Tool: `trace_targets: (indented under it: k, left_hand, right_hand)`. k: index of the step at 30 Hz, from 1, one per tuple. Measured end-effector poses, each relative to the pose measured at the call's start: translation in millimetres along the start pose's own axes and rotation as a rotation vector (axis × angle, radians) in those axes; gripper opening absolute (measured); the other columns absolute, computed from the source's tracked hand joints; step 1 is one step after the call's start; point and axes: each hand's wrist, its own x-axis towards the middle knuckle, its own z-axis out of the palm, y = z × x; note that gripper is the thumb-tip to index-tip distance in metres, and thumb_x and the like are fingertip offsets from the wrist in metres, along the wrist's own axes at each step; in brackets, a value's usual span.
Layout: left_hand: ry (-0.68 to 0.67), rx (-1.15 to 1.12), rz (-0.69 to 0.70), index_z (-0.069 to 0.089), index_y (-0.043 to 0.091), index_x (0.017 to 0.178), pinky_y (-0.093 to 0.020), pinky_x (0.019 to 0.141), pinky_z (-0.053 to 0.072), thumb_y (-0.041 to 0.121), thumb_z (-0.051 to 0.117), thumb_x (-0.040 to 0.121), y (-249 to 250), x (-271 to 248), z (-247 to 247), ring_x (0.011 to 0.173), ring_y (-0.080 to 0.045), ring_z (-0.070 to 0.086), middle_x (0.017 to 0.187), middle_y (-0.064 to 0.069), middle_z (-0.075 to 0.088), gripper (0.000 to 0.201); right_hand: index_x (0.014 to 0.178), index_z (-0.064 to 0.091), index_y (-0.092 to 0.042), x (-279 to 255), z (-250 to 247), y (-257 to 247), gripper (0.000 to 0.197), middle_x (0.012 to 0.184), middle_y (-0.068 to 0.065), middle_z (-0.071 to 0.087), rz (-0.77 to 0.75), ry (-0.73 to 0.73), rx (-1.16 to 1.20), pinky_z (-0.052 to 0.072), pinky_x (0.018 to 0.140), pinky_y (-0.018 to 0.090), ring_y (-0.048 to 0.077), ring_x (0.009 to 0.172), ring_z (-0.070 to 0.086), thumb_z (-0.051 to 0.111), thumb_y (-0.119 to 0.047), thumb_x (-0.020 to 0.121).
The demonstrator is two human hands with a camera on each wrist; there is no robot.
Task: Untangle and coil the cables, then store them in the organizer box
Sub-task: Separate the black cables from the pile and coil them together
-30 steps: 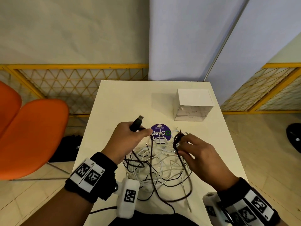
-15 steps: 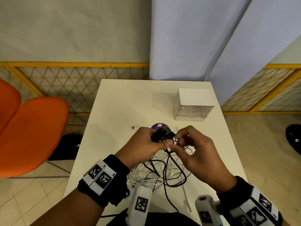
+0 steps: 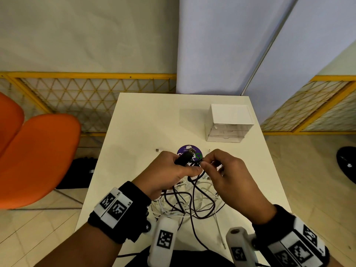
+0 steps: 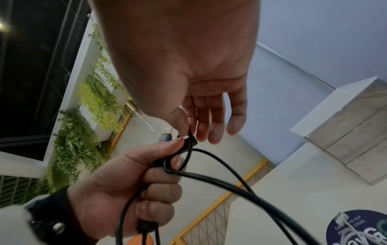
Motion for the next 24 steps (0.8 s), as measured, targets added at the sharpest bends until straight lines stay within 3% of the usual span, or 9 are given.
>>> trace_targets:
  k: [3,7,10,13,16,18,20,22,24]
  left_hand:
    - [-0.014,0.065,-0.027,0.049,0.018,0.059,-0.027,0.051,0.022,0.027,0.085,0.073,2,1,-2,0.04,-0.01,0.027,0.045,0.011,0.029,0.04]
    - [-0.03,0.151,0.01,0.052,0.016,0.058,-0.025,0.048,0.023,0.022,0.086,0.072,4,1,-4,0.038,-0.007,0.029,0.042,0.013,0.031,0.037]
    - [-0.106,0.184,0.061,0.056,0.015,0.059,-0.027,0.053,0.025,0.02,0.087,0.07,9,1,-8,0.045,-0.01,0.032,0.047,0.011,0.036,0.033]
    - [-0.194,0.254,0.088,0.054,0.018,0.056,-0.029,0.058,0.026,0.021,0.088,0.071,14,2,-15,0.049,-0.01,0.035,0.048,0.01,0.039,0.037]
    - [-0.266,0.316,0.133,0.054,0.019,0.057,-0.028,0.057,0.027,0.021,0.088,0.071,15,4,-22,0.048,-0.008,0.037,0.051,0.01,0.044,0.037]
    - [-0.307,0.316,0.156,0.059,0.021,0.06,-0.027,0.058,0.032,0.017,0.088,0.073,13,4,-29,0.052,-0.006,0.044,0.055,0.011,0.051,0.032]
    - [-0.366,0.223,0.176,0.071,0.022,0.073,-0.024,0.07,0.045,0.008,0.085,0.075,9,2,-33,0.067,-0.005,0.059,0.07,0.011,0.068,0.02]
    - [-0.327,0.152,0.203,0.075,0.019,0.085,-0.021,0.08,0.048,0.007,0.084,0.077,6,2,-31,0.078,-0.004,0.065,0.08,0.009,0.075,0.017]
    - [-0.205,0.112,0.224,0.073,0.018,0.082,-0.015,0.065,0.043,0.016,0.083,0.08,6,0,-24,0.06,0.002,0.056,0.061,0.017,0.064,0.01]
  right_hand:
    - [0.089,0.06,-0.023,-6,5,-5,0.008,0.075,-0.016,0.058,0.014,0.016,-0.018,0.038,0.059,0.022,0.005,0.065,0.053,0.06,-0.023,0.097]
    - [0.09,0.057,-0.023,-11,15,-7,0.008,0.071,-0.008,0.061,0.063,0.1,-0.013,0.045,0.058,0.035,0.014,0.063,0.054,0.057,-0.022,0.098]
    - [0.089,0.054,-0.024,-11,15,-7,0.011,0.069,-0.005,0.061,0.113,0.131,0.005,0.047,0.06,0.041,0.015,0.062,0.054,0.056,-0.02,0.099]
    - [0.087,0.055,-0.023,-11,15,-10,0.013,0.072,-0.006,0.064,0.17,0.104,0.068,0.051,0.064,0.04,0.013,0.066,0.058,0.056,-0.017,0.099]
    - [0.086,0.058,-0.018,-6,10,-9,0.014,0.077,0.001,0.068,0.246,0.0,0.276,0.053,0.062,0.03,0.012,0.065,0.063,0.055,-0.012,0.099]
    - [0.09,0.059,-0.003,-1,3,-4,0.011,0.088,0.015,0.066,0.27,-0.12,0.506,0.052,0.064,0.026,0.016,0.072,0.063,0.054,-0.006,0.099]
    - [0.094,0.055,0.007,2,-4,3,0.015,0.092,0.025,0.064,0.311,-0.208,0.753,0.052,0.065,0.029,0.022,0.079,0.063,0.051,-0.006,0.099]
    - [0.093,0.054,0.004,4,-10,11,0.016,0.087,0.023,0.063,0.359,-0.21,0.892,0.048,0.062,0.028,0.023,0.074,0.062,0.048,-0.009,0.099]
    - [0.09,0.054,0.0,5,-13,19,0.016,0.076,0.018,0.061,0.412,-0.161,0.931,0.045,0.061,0.027,0.022,0.064,0.055,0.051,-0.015,0.096]
